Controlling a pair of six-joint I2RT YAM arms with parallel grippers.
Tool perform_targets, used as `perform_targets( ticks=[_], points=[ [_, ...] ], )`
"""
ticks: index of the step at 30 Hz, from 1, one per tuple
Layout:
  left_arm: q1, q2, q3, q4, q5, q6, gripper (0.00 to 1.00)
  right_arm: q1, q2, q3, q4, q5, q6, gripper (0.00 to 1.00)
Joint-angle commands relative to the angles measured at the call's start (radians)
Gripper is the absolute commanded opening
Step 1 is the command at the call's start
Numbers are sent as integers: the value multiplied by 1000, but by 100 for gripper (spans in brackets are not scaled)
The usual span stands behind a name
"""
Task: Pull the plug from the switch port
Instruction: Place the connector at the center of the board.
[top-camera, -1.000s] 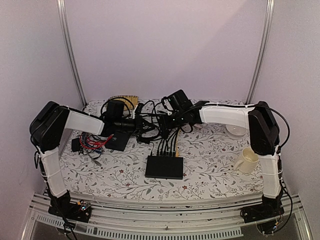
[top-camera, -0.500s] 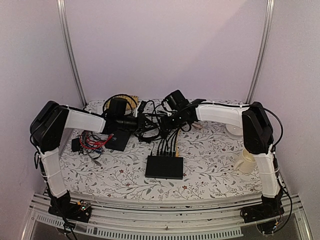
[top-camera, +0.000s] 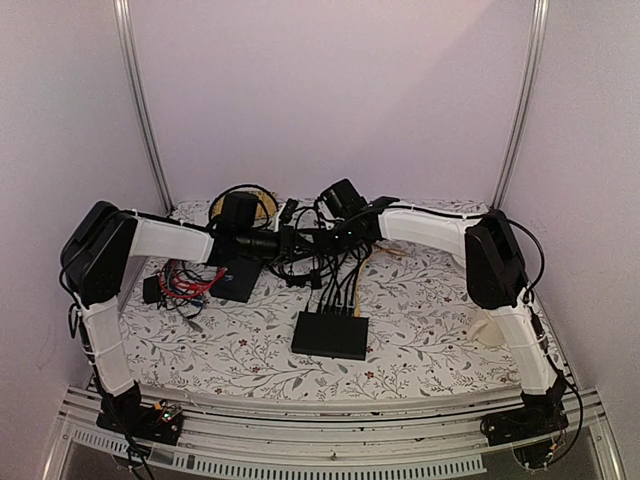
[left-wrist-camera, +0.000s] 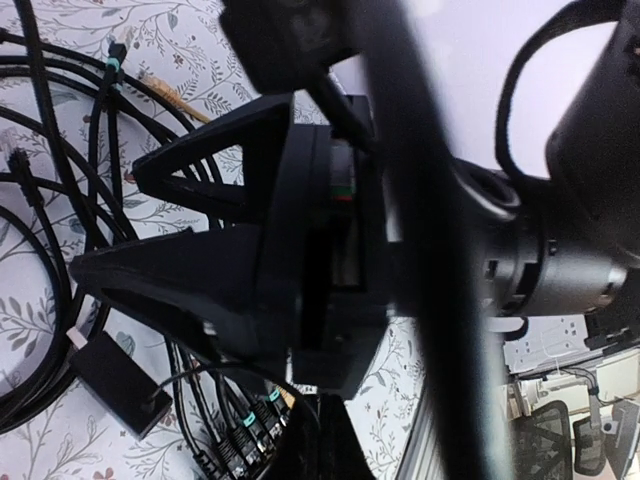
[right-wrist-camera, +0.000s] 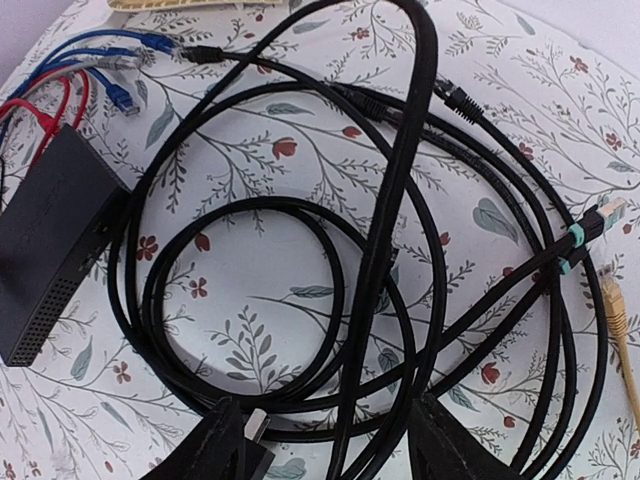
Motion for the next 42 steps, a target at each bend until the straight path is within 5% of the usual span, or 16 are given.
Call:
perform_targets(
  ticks=[1, 20, 29, 42],
  points=[
    [-12, -33, 26, 8, 8, 17, 0, 4, 53, 31, -40, 13, -5, 57],
    [-1, -211, -167, -127, -298, 22, 0, -5, -209, -311, 61, 34, 45, 59],
    [7, -194, -205, -138, -324, 9, 44, 75, -369, -516, 89, 31, 112, 64],
    [47, -252, -210, -171, -306, -38, 62, 249, -514, -687, 93, 66, 255, 65]
  ],
)
